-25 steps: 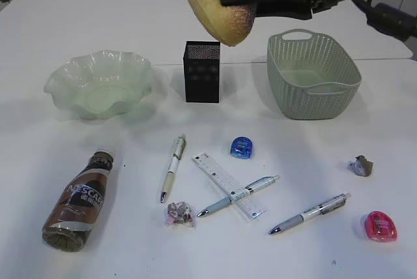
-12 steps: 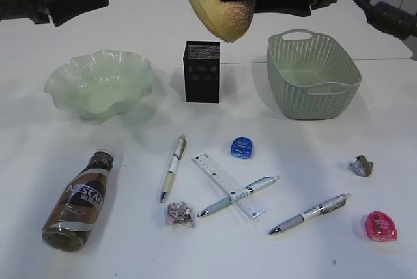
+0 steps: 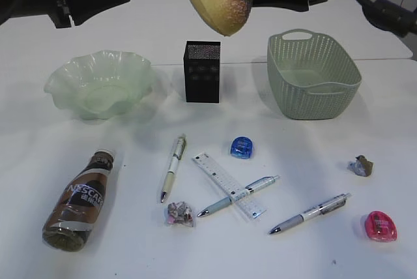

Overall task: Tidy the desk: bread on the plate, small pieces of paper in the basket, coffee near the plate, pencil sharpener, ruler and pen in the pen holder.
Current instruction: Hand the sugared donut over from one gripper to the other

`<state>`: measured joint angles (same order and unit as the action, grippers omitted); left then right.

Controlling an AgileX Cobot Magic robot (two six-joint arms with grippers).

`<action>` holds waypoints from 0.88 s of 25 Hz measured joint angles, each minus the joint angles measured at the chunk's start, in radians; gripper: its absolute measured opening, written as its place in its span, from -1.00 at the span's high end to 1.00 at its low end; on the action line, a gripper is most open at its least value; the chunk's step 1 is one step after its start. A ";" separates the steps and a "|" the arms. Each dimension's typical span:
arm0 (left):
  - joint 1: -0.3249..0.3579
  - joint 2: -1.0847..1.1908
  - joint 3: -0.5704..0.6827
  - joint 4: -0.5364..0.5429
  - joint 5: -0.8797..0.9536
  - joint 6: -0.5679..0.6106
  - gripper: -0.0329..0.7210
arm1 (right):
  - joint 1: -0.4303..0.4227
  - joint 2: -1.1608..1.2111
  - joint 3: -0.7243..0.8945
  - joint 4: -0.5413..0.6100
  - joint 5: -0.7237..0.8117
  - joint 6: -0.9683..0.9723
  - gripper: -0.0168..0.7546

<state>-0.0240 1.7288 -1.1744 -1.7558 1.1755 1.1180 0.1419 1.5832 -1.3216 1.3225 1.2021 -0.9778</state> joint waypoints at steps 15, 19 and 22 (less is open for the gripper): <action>-0.056 -0.064 0.000 0.000 -0.004 -0.060 -0.66 | 0.000 0.000 0.000 0.005 0.000 -0.002 0.20; -0.083 -0.084 0.000 0.000 -0.004 -0.069 -0.68 | 0.000 0.000 0.000 0.005 0.000 -0.002 0.20; -0.107 -0.090 -0.011 0.000 -0.004 -0.077 -0.69 | 0.000 0.000 0.000 0.007 0.000 -0.002 0.20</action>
<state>-0.1309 1.6389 -1.1855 -1.7558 1.1711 1.0405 0.1419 1.5832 -1.3216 1.3294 1.2021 -0.9798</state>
